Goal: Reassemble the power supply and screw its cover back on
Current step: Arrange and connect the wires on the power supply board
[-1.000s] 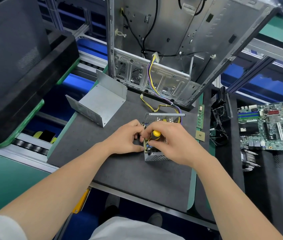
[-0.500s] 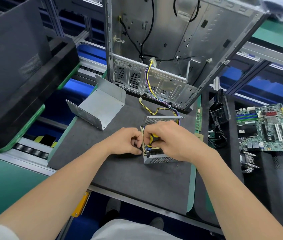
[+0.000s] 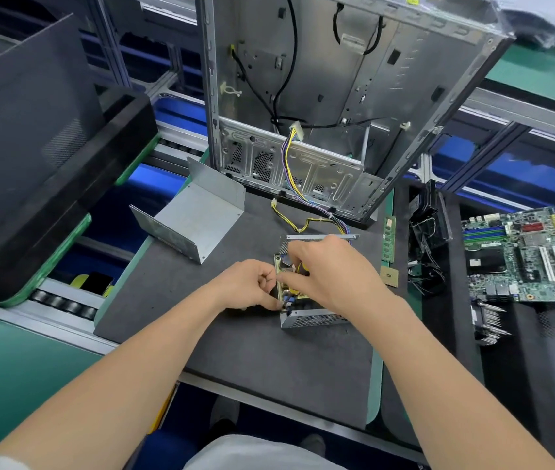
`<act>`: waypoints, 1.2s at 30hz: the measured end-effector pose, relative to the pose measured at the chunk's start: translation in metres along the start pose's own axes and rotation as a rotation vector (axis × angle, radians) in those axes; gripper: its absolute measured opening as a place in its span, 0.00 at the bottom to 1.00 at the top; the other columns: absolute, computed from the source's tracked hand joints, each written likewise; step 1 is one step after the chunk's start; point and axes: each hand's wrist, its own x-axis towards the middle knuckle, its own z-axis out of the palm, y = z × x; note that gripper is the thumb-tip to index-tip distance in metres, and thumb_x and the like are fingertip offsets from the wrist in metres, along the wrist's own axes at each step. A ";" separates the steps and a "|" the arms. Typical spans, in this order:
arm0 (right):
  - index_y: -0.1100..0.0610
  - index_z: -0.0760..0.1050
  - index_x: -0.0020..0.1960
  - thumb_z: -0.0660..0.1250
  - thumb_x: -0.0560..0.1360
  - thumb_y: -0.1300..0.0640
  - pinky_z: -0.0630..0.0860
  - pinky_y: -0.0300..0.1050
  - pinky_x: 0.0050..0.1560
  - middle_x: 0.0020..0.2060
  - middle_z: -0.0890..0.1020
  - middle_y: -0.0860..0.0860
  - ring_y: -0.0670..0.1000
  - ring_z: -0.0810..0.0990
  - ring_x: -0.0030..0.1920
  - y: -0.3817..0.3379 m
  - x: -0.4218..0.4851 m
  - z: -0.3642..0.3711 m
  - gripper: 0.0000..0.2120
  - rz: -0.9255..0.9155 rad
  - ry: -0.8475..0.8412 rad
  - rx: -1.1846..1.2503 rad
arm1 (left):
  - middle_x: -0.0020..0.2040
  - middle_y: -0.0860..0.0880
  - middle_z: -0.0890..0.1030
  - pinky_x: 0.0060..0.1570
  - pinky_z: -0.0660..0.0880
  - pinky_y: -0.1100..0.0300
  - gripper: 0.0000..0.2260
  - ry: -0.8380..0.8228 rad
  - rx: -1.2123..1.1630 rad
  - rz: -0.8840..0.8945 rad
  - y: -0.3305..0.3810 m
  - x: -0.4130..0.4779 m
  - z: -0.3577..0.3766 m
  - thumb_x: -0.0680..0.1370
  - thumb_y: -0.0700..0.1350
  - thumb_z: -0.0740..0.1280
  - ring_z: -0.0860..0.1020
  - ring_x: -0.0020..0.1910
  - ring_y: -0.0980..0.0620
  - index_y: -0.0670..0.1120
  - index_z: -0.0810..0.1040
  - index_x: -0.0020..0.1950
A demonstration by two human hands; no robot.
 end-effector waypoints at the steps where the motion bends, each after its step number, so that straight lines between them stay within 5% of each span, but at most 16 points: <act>1: 0.53 0.73 0.46 0.67 0.79 0.40 0.64 0.47 0.33 0.34 0.76 0.51 0.60 0.79 0.43 -0.001 0.000 0.002 0.16 0.011 0.016 -0.025 | 0.29 0.51 0.72 0.24 0.68 0.62 0.17 -0.009 -0.009 -0.006 0.001 0.000 0.000 0.68 0.43 0.81 0.69 0.28 0.52 0.41 0.74 0.40; 5: 0.50 0.69 0.45 0.61 0.82 0.38 0.62 0.49 0.36 0.34 0.72 0.50 0.62 0.80 0.43 -0.005 -0.003 0.008 0.16 0.024 0.061 -0.124 | 0.34 0.48 0.71 0.31 0.67 0.60 0.18 -0.035 0.034 0.017 0.004 0.000 -0.001 0.67 0.43 0.81 0.67 0.31 0.50 0.38 0.80 0.51; 9: 0.48 0.68 0.48 0.61 0.81 0.41 0.67 0.49 0.38 0.43 0.76 0.46 0.58 0.79 0.45 -0.002 -0.009 0.003 0.11 -0.048 -0.012 0.039 | 0.29 0.54 0.69 0.29 0.62 0.61 0.19 0.003 0.090 -0.021 0.005 0.001 0.003 0.65 0.43 0.81 0.65 0.29 0.53 0.47 0.70 0.33; 13: 0.46 0.70 0.55 0.63 0.77 0.53 0.77 0.54 0.45 0.54 0.71 0.45 0.54 0.78 0.48 0.005 -0.011 -0.012 0.07 -0.155 -0.180 0.150 | 0.27 0.54 0.69 0.25 0.64 0.64 0.21 0.005 0.063 -0.066 0.005 0.004 0.003 0.64 0.42 0.81 0.65 0.28 0.51 0.50 0.67 0.28; 19: 0.48 0.74 0.55 0.63 0.78 0.64 0.76 0.56 0.53 0.50 0.75 0.44 0.49 0.75 0.53 0.007 -0.006 -0.021 0.12 -0.261 -0.298 0.103 | 0.24 0.56 0.68 0.23 0.64 0.66 0.21 0.015 0.098 -0.079 0.004 0.004 0.005 0.65 0.43 0.80 0.66 0.25 0.52 0.51 0.69 0.25; 25: 0.49 0.76 0.55 0.65 0.82 0.54 0.78 0.56 0.49 0.50 0.76 0.47 0.55 0.78 0.53 -0.001 -0.009 -0.018 0.04 -0.283 -0.250 0.002 | 0.26 0.56 0.72 0.23 0.66 0.66 0.17 0.029 0.106 -0.082 0.004 0.004 0.004 0.65 0.44 0.81 0.67 0.24 0.55 0.50 0.72 0.30; 30: 0.53 0.74 0.51 0.62 0.81 0.44 0.68 0.49 0.37 0.36 0.75 0.53 0.62 0.80 0.45 -0.007 -0.004 -0.004 0.12 -0.130 -0.080 -0.125 | 0.29 0.53 0.71 0.24 0.66 0.64 0.16 0.023 0.059 -0.088 0.003 0.003 0.004 0.65 0.43 0.81 0.68 0.28 0.51 0.41 0.74 0.37; 33: 0.52 0.69 0.41 0.60 0.82 0.39 0.63 0.49 0.37 0.29 0.64 0.50 0.62 0.76 0.39 -0.008 -0.003 0.005 0.19 0.063 0.012 -0.112 | 0.28 0.53 0.70 0.25 0.66 0.64 0.16 0.015 0.057 -0.082 0.004 0.003 0.003 0.65 0.43 0.81 0.67 0.28 0.51 0.47 0.73 0.32; 36: 0.51 0.65 0.36 0.53 0.83 0.32 0.65 0.50 0.38 0.28 0.64 0.49 0.60 0.72 0.37 -0.013 -0.001 0.008 0.26 0.206 0.038 -0.109 | 0.26 0.55 0.69 0.24 0.66 0.65 0.20 0.027 0.060 -0.081 0.006 0.002 0.003 0.65 0.43 0.81 0.66 0.27 0.52 0.51 0.69 0.28</act>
